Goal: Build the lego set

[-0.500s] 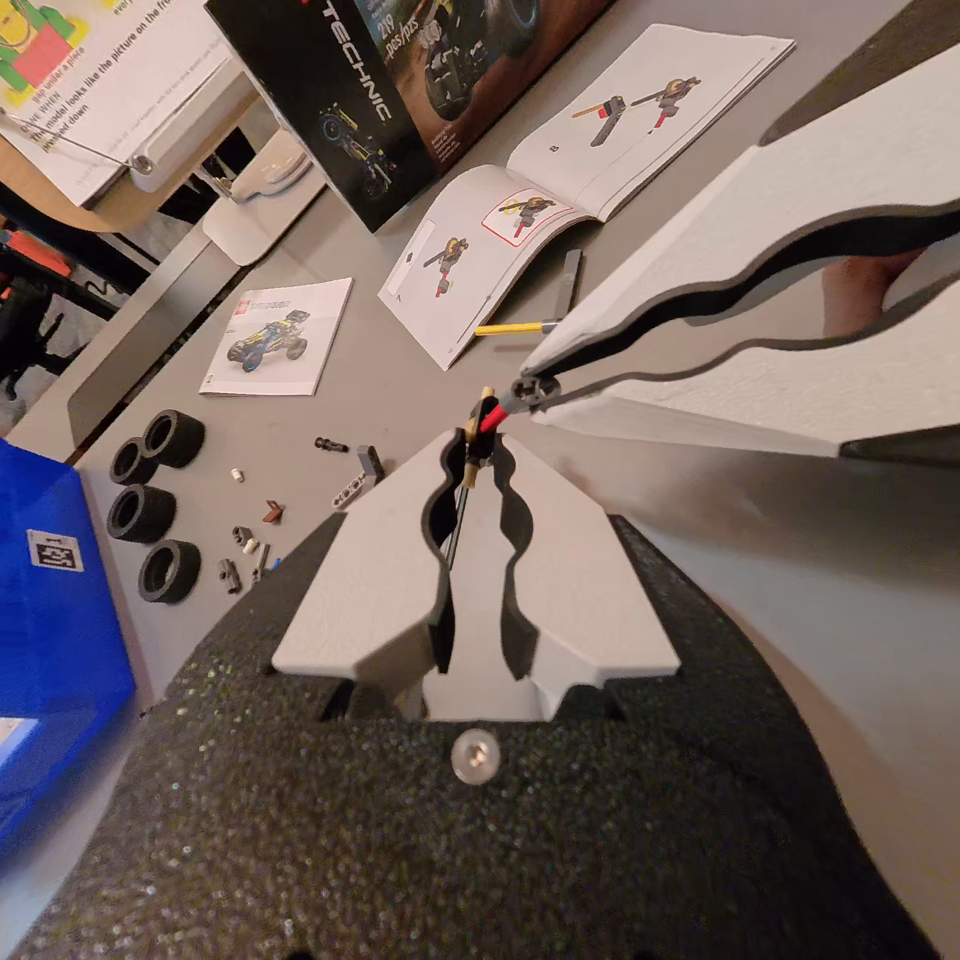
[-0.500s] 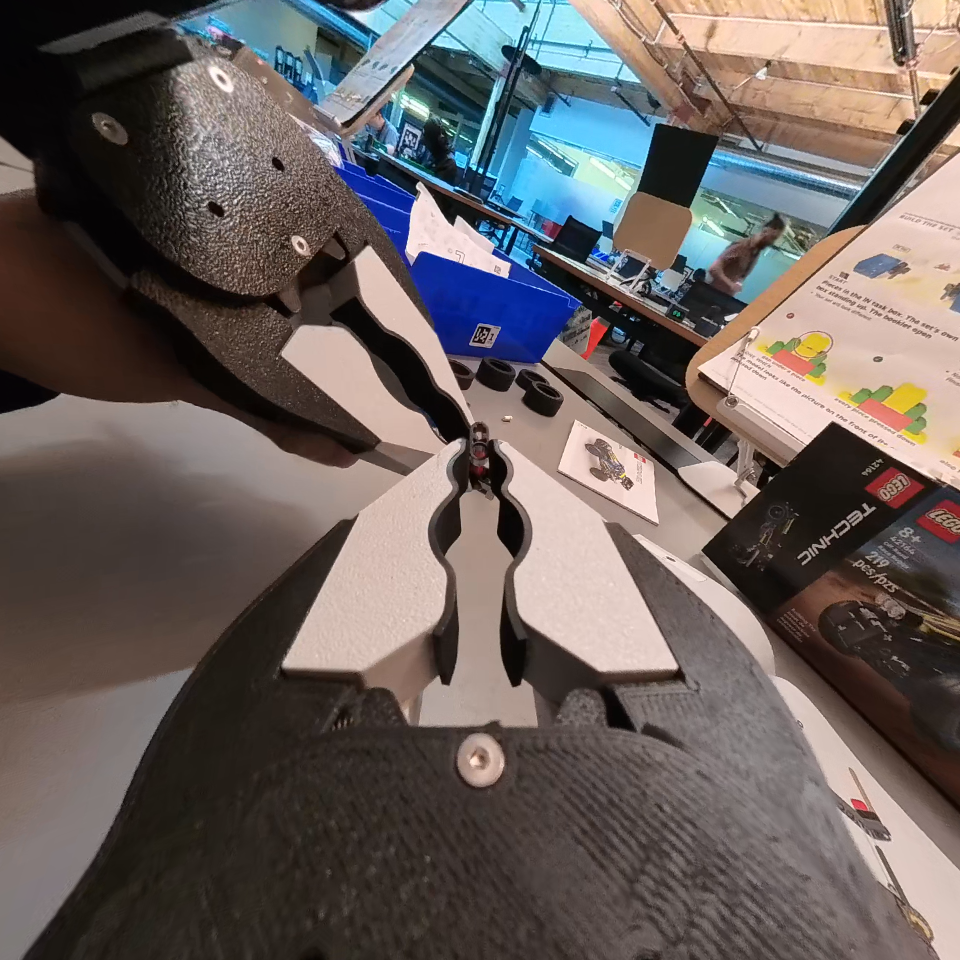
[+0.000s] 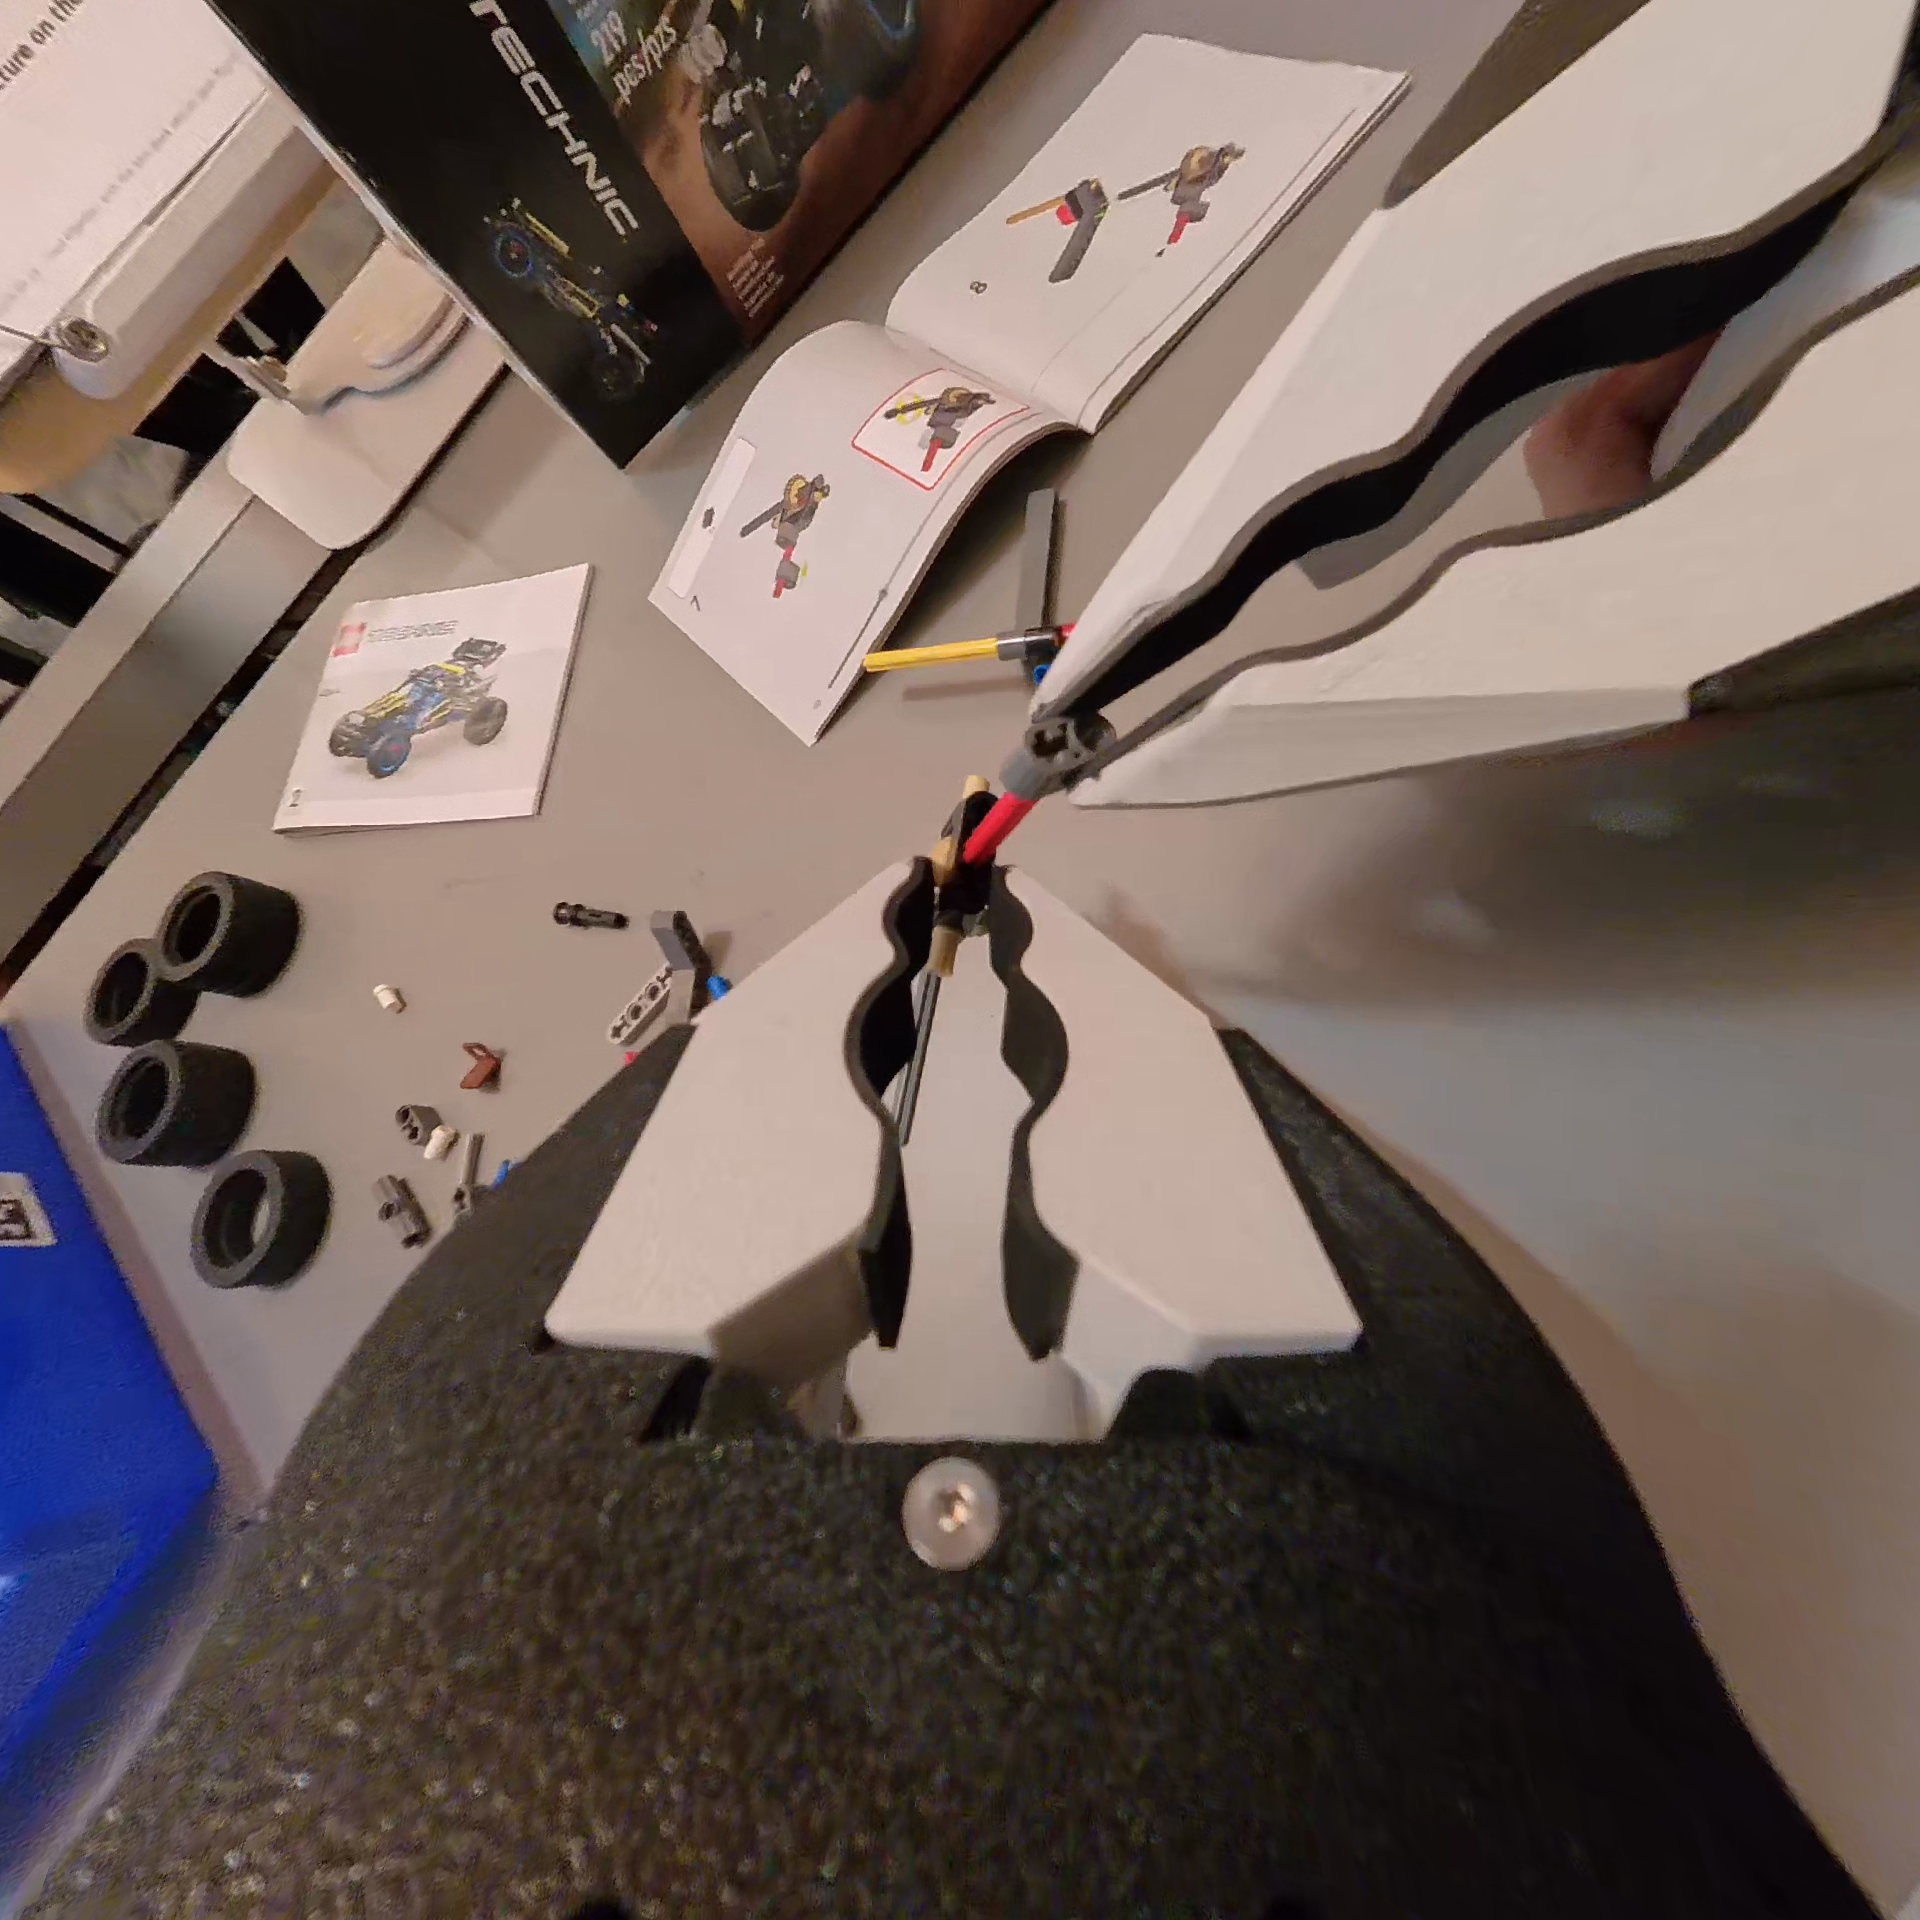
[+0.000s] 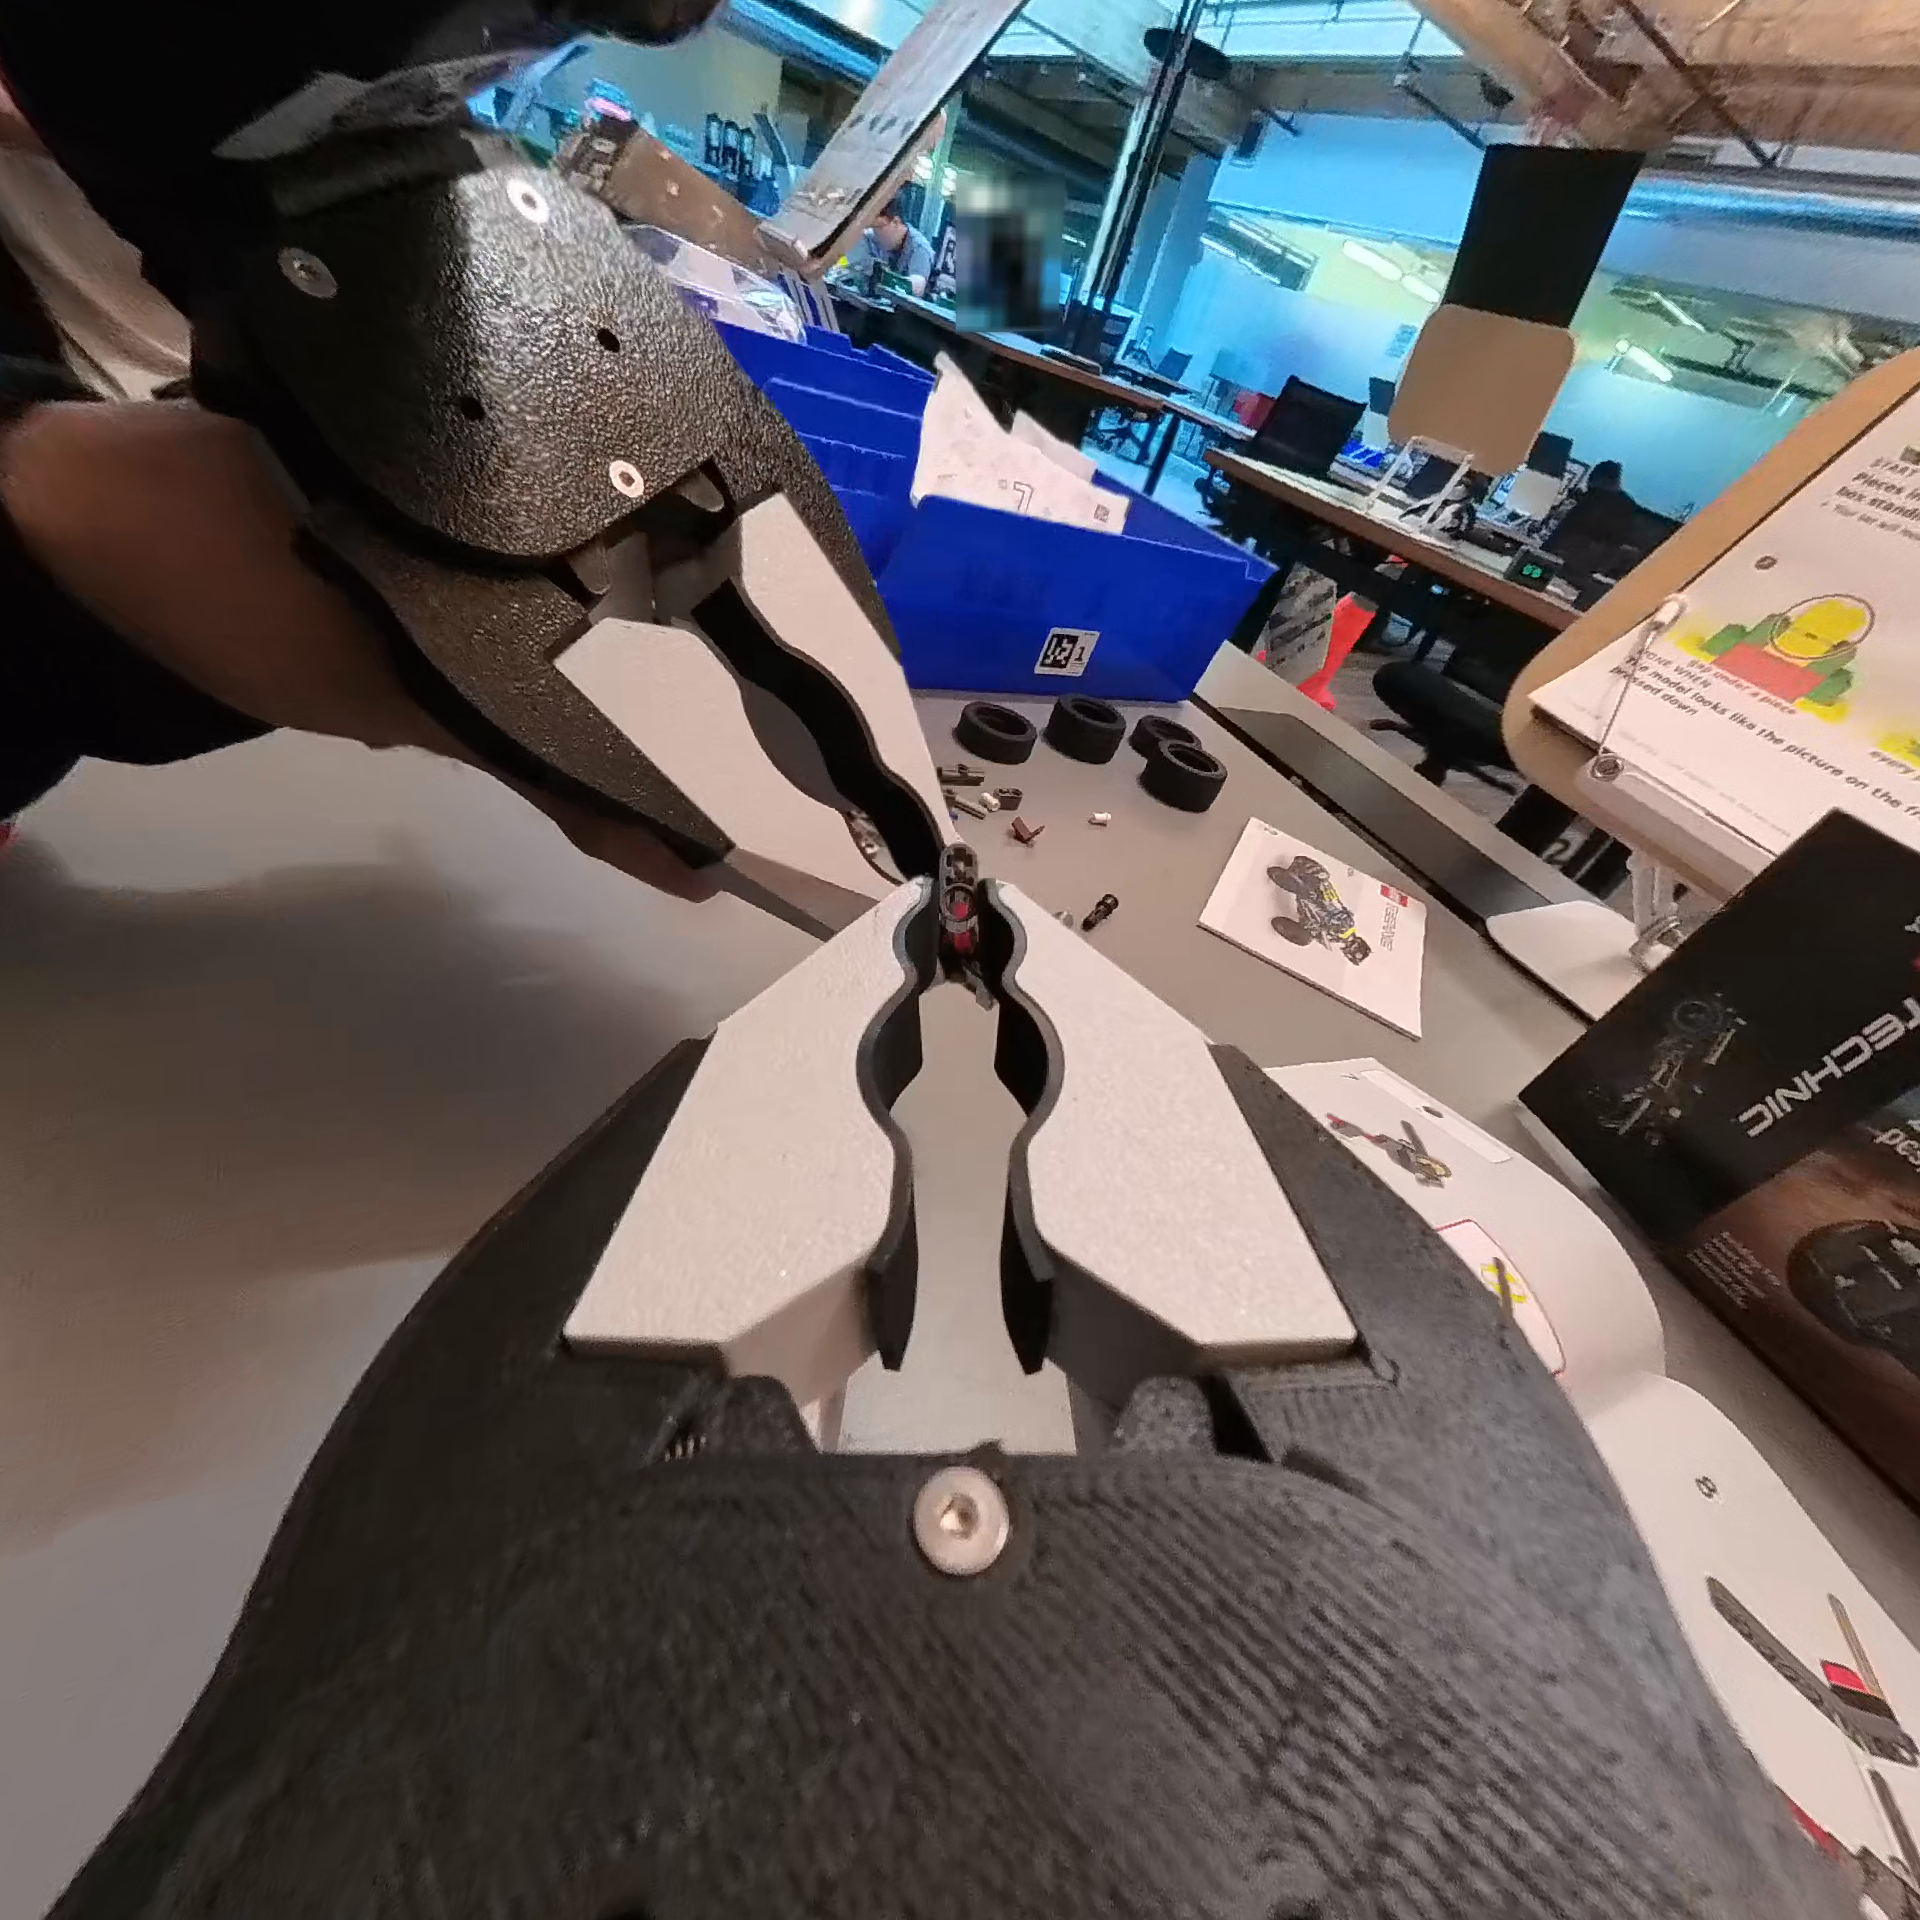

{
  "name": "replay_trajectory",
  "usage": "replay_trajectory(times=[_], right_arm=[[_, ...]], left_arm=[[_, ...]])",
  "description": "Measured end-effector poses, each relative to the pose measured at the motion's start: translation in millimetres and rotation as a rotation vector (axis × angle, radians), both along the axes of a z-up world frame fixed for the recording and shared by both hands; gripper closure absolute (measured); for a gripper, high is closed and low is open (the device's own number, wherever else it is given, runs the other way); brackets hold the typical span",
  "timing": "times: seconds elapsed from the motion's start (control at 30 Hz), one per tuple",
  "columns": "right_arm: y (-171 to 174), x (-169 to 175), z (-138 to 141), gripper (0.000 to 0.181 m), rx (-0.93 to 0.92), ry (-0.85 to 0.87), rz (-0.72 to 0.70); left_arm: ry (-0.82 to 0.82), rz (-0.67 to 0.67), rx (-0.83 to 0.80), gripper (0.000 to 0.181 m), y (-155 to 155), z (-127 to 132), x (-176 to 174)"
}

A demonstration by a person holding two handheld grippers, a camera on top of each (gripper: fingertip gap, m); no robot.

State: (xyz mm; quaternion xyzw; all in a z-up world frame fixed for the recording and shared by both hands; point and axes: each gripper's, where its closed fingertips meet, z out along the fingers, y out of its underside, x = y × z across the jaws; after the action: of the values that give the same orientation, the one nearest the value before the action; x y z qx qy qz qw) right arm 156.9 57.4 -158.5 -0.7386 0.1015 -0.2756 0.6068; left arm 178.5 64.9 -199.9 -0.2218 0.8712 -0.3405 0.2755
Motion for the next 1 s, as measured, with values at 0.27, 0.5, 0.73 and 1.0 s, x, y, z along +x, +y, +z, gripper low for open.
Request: replay_trajectory(times=[0.27,0.5,0.73,1.0], right_arm=[[-4,-7,-8,0.176,-0.150,0.012,0.065],[-5,-18,-8,0.176,-0.238,0.021,0.163],[-14,-13,-18,0.175,-0.437,-0.053,0.125],[-13,-7,4,0.176,-0.226,0.043,0.003]], left_arm=[[0.098,-0.059,-0.023,0.173,-6,-7,-9],[0.130,-0.181,-0.023,0.173,-11,-6,-20],[0.053,-0.180,0.010,0.173,-13,11,-20],[-0.219,-0.008,0.216,0.173,4,17,5]])
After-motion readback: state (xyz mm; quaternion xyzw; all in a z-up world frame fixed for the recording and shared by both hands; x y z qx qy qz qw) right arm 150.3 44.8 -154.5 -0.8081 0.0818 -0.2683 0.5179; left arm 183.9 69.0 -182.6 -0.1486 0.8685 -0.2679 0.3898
